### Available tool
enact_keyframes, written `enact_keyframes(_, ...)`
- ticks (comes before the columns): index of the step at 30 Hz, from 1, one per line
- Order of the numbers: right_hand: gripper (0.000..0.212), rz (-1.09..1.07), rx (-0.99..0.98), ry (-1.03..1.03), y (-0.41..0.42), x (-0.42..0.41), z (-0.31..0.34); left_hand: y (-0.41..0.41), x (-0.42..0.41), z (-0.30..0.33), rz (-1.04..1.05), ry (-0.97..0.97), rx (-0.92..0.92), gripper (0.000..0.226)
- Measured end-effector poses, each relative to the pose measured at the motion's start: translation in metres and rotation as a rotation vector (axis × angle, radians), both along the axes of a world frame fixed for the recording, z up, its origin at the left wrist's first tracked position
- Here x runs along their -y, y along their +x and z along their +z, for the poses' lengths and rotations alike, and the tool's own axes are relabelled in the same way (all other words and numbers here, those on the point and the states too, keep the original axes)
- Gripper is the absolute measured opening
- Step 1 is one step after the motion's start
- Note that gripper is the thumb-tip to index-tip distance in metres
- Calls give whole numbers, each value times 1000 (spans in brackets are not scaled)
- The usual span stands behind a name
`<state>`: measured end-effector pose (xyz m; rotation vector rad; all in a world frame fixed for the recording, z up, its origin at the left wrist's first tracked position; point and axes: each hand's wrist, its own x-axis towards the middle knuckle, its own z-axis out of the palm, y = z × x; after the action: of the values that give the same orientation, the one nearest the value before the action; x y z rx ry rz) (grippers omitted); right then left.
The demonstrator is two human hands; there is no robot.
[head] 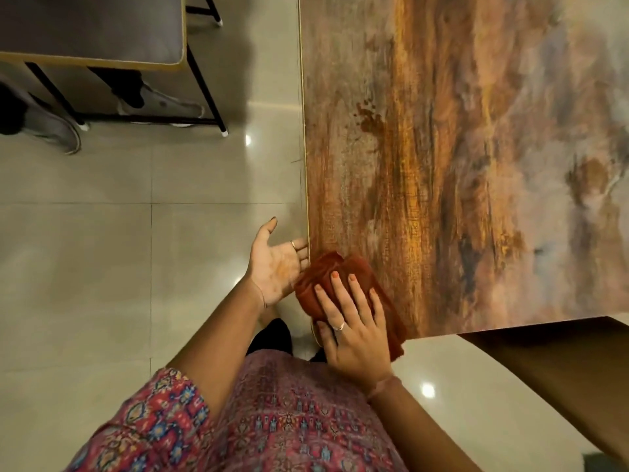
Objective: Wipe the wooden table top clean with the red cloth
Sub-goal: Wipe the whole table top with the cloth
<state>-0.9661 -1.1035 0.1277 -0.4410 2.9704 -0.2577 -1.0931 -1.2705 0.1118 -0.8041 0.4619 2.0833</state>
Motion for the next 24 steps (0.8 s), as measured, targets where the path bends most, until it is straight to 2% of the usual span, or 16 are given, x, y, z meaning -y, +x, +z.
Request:
enact_keyframes(3,53,121,25,-15,-33,-21,2,-2,0,2,-3,-13,-19,77)
enact_keyframes(5,52,60,38,-42,-74,-26,6,-2,0,4,-9,-38,-43,75)
enact_keyframes(10,53,-489,-2,-84,-212,-17,11,6,-4,8,16,-64,-60,75)
enact_keyframes(13,54,-701,23,-79,-236,9,9,8,-4,10,-5,-93,-87,76)
enact_keyframes(15,55,-642,1,-72,-207,26,8,7,-3,12,-3,-100,-83,76)
enact_keyframes(19,55,-204,-5,-74,-86,38,7,1,1,13,59,-101,-58,72)
enact_keyframes(22,56,-60,-3,-25,-11,19,0,-10,3,16,74,-133,-74,74)
enact_keyframes(24,58,-12,-8,-12,5,7,-4,-17,1,17,78,-180,-91,73)
